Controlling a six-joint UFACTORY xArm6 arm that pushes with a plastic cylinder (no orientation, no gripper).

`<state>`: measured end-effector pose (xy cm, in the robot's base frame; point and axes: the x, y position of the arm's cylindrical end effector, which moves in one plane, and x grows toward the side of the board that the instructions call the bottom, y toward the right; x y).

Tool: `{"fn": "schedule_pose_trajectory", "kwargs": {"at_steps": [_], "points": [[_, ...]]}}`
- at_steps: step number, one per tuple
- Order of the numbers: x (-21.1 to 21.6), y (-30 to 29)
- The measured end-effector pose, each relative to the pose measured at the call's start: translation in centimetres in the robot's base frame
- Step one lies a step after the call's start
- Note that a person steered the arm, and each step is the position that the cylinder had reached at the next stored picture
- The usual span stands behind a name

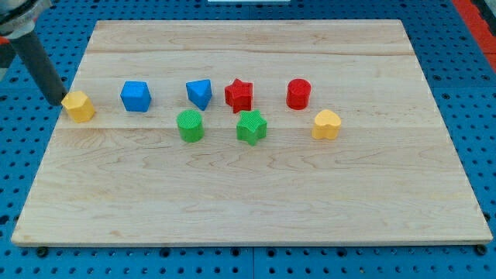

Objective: Move the yellow hexagon to the bottom of the blue cube

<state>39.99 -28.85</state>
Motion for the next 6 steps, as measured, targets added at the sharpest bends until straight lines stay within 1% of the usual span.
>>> {"fn": "schedule_pose_trajectory", "kwargs": {"at_steps": [2, 3, 4, 5, 6], "points": [[1.6, 4.3], [3.6, 6.5], [4.1, 6.1], [10.0, 5.3], [14.0, 8.9]]}}
